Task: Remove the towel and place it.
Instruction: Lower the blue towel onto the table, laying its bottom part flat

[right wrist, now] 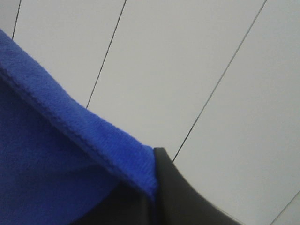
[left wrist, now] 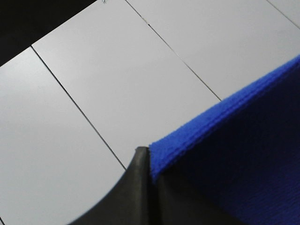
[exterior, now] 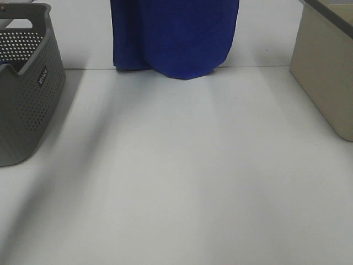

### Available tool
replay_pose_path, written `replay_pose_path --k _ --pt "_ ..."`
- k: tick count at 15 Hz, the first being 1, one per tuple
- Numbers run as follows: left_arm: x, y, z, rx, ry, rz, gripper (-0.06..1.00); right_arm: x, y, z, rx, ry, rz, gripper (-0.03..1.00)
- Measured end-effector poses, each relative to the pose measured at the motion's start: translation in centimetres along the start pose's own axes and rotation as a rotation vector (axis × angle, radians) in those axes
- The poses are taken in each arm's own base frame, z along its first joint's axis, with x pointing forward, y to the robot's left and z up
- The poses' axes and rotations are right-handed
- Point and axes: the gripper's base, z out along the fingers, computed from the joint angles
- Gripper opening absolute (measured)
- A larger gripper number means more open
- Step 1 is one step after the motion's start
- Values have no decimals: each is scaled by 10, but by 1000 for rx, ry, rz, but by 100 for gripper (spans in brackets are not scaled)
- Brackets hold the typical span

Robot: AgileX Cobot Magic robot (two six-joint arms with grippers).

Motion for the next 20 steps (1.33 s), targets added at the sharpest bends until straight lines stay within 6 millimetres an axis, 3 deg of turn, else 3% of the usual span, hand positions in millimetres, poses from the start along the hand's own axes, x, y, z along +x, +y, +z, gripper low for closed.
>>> replay_pose_path --k 3,6,8,9,13,17,20 --pt "9 -6 -1 34 130 -6 0 6 4 0 -49 62 -11 2" --pt "15 -32 -6 134 394 -73 0 15 12 -2 -133 171 0 2" --pt "12 -48 -13 212 553 -130 0 28 18 -6 -204 315 11 2" --pt "0 -57 -25 303 733 -178 0 36 21 -15 -251 462 33 2" --pt "-38 -34 -52 492 1030 -236 0 31 25 -42 -363 659 88 2" --pt "-61 -18 -55 488 1025 -350 0 23 29 -58 -454 731 122 2" --pt "-64 -19 -60 513 1079 -395 0 23 30 -59 -457 744 150 2"
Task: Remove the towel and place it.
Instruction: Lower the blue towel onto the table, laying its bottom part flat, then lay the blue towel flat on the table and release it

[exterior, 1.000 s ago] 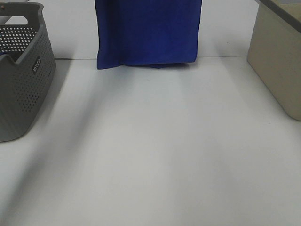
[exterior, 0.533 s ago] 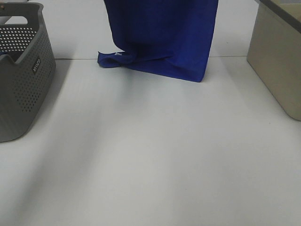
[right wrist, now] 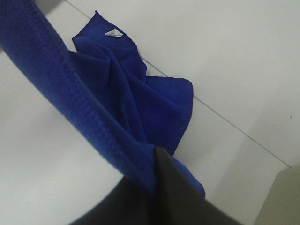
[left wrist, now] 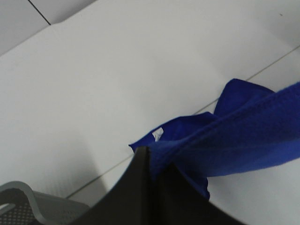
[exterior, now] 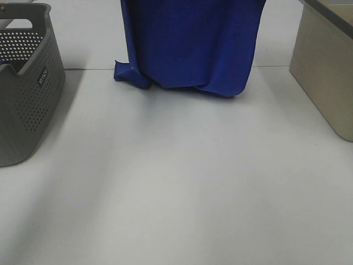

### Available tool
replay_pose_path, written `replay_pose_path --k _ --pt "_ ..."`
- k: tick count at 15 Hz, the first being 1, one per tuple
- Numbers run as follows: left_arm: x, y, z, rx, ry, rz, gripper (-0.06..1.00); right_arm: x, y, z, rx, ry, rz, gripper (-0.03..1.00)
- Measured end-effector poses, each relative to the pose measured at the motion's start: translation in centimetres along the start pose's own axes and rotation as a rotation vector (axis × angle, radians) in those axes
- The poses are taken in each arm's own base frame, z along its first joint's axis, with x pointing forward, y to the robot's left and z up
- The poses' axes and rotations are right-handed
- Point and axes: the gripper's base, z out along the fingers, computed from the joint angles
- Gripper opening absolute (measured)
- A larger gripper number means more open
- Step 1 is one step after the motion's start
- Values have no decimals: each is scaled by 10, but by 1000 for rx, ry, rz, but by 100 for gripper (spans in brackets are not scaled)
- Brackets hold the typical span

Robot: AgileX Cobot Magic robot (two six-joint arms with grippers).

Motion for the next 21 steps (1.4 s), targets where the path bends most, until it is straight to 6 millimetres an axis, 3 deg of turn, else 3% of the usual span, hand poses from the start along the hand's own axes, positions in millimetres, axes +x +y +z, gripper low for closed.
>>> replay_pose_path --k 3,6,7,12,17,21 --pt "18 -2 -18 34 131 -27 0 4 5 -9 -11 8 58 2" --pt "38 -8 -51 101 210 -45 0 18 18 -18 -73 46 104 2" --pt "61 -17 -68 172 282 -67 0 33 31 -34 -113 74 143 2" --pt "111 -34 -108 290 385 -135 0 91 65 -55 -193 202 202 2" --pt "165 -69 -118 393 534 -127 0 137 86 -57 -233 310 267 2" --pt "191 -99 -115 448 635 -64 0 171 98 -58 -242 396 330 2"
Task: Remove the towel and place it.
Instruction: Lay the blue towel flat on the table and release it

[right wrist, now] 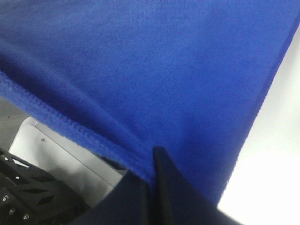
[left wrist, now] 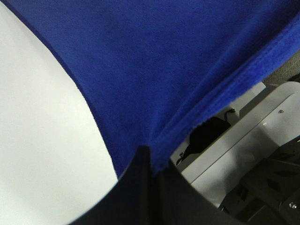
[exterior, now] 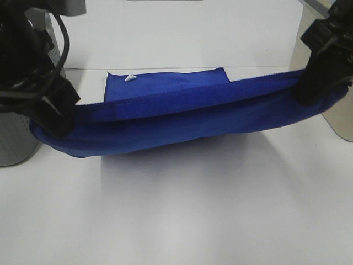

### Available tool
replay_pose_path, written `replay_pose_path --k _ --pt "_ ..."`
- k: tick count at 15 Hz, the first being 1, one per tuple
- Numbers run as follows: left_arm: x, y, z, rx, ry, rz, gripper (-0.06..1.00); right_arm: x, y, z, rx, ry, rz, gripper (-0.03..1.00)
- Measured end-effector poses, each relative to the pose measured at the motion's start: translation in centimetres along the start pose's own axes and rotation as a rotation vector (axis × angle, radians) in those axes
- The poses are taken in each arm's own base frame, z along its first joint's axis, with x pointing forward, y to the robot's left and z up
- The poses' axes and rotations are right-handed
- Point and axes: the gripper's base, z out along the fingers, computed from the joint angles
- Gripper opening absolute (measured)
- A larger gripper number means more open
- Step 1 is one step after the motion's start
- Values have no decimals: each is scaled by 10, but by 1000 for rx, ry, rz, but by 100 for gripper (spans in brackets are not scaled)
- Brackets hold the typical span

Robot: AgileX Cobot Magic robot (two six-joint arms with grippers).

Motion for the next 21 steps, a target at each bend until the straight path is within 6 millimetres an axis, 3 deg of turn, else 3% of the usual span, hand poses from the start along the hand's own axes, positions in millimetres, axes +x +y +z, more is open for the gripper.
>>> replay_pose_path --k 3,7,13,16,21 --pt "16 -9 19 8 77 17 0 27 2 13 -41 57 52 2" --pt "54 -19 32 71 145 -2 0 69 4 45 -138 182 157 2" --pt "99 -48 67 182 313 16 0 121 2 80 -195 366 278 2" --pt "105 -51 86 193 367 -6 0 138 2 89 -203 426 311 2" --pt "101 -50 121 214 484 -27 0 149 -4 106 -204 538 366 2"
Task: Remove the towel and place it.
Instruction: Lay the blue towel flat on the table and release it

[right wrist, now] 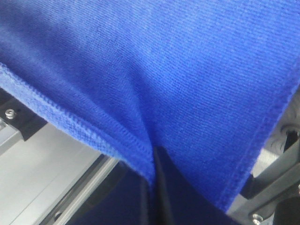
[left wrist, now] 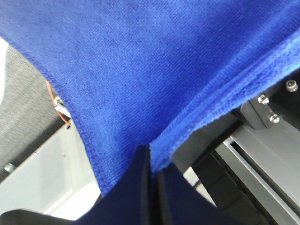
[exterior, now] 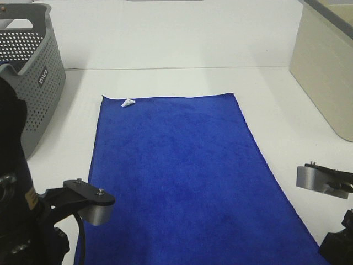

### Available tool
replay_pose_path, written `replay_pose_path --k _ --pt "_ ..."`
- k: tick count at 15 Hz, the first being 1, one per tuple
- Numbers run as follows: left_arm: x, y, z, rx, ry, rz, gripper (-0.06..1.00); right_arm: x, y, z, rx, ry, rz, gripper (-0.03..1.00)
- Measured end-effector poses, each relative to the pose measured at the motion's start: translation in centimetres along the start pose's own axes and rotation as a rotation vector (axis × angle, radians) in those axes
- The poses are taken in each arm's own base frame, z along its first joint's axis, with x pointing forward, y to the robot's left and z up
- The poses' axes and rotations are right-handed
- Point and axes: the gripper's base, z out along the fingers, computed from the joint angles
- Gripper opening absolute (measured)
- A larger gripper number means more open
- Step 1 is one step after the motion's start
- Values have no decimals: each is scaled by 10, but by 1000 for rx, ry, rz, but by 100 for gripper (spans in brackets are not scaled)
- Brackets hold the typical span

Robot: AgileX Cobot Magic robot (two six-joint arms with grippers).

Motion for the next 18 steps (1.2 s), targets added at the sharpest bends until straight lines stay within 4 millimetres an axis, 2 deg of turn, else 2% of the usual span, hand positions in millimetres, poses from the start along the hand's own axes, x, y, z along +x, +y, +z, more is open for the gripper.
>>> replay_pose_path --k 5,10,15,18 --pt "-11 5 18 9 62 -17 0 -13 -12 20 -11 145 68 2" --pt "-15 8 21 -13 33 -13 0 -23 -23 35 -17 223 100 2" --pt "-36 19 45 -19 147 -52 0 -32 -31 51 -40 281 120 2" --pt "-40 22 57 -12 221 -54 0 -35 -35 59 -49 309 152 2"
